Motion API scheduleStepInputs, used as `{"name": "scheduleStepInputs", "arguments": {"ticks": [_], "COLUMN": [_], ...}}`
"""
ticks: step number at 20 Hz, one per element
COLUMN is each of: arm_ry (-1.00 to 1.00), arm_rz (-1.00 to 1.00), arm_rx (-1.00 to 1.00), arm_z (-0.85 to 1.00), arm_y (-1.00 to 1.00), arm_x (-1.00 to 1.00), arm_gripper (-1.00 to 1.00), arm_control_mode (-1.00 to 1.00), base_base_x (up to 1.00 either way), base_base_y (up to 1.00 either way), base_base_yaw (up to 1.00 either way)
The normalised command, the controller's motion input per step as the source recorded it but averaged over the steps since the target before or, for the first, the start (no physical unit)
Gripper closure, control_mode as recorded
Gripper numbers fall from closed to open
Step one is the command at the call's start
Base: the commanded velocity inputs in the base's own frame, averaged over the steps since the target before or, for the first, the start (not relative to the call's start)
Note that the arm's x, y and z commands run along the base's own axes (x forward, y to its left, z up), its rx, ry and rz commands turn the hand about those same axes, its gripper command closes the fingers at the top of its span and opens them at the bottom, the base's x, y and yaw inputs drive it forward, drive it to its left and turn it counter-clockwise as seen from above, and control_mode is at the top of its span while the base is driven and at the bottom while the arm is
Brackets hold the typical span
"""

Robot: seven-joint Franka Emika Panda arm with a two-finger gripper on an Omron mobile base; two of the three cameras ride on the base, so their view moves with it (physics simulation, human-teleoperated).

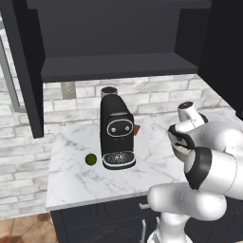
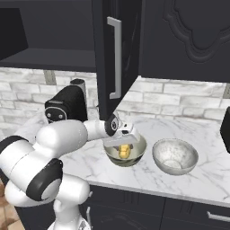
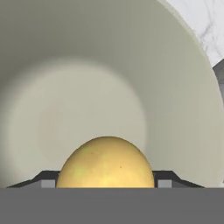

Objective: Pick both bowls and place them on the counter. Then place the lime in one bowl and place the potato in the other bowl.

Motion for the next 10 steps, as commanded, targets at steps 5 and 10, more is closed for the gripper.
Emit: {"name": "scheduleStepInputs", "arguments": {"ticks": [5, 10], "arm_ry": [0.00, -0.01], "arm_rz": [0.00, 0.00], "arm_rx": [0.00, 0.00], "arm_z": [-0.09, -0.01], "arm_y": [0.00, 0.00], "arm_x": [0.00, 0.00], "arm_gripper": [-1.00, -1.00], "arm_control_mode": [-1.00, -1.00], "base_base_x": [0.00, 0.00], "base_base_y": [0.00, 0.00], "base_base_yaw": [0.00, 0.00]}}
